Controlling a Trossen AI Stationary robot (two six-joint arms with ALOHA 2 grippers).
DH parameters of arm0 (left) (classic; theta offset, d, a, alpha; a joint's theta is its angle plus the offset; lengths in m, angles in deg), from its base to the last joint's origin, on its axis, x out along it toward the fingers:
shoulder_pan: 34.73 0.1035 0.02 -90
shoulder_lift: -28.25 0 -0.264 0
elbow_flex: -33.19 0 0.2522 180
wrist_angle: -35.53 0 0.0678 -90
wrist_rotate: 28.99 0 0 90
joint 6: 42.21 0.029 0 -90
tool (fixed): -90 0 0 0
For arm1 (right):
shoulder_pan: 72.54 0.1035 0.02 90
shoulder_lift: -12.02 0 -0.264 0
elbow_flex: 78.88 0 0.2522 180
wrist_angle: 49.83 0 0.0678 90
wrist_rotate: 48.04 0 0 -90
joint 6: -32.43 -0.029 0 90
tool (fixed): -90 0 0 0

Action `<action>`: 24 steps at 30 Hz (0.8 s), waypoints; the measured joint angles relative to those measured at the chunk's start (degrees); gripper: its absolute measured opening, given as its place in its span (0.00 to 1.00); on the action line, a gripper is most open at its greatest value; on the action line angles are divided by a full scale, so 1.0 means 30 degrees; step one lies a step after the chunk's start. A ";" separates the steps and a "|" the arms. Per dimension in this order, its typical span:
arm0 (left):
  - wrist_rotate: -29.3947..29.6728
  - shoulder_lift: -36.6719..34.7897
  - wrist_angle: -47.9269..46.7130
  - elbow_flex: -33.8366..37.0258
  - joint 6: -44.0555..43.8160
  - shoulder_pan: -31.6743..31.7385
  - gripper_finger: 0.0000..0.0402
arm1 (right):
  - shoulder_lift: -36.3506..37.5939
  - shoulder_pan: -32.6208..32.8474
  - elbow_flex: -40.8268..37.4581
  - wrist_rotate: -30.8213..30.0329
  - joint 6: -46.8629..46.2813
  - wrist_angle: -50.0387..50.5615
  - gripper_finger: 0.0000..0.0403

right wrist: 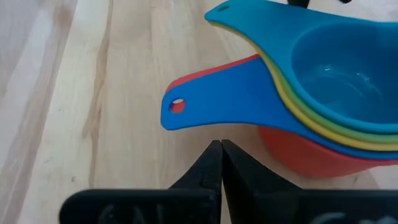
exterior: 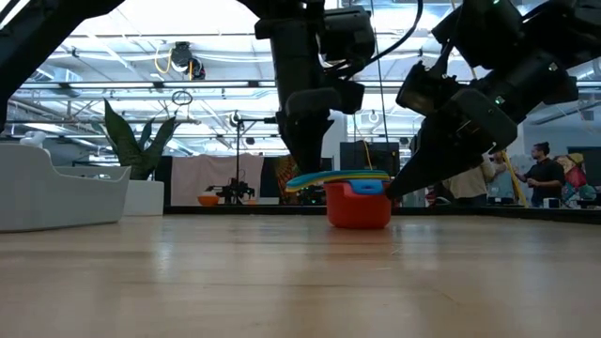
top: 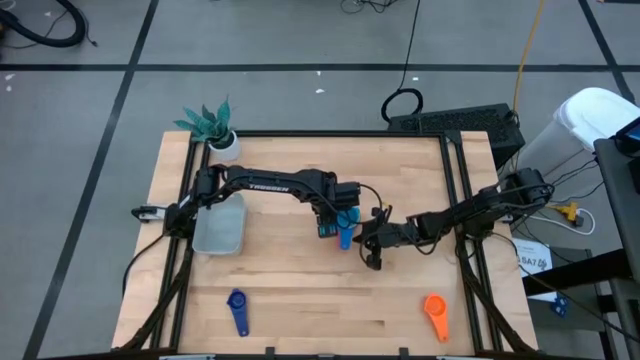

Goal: Nest measuring cups in basket
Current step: Stack the bottom stacked measuring cups on top of the light blue measuring cup

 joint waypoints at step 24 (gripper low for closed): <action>-0.0901 -0.0007 0.1744 0.0000 -0.1519 -0.0021 0.38 | 0.0000 -0.0611 -0.0006 0.0588 0.0634 -0.1209 0.00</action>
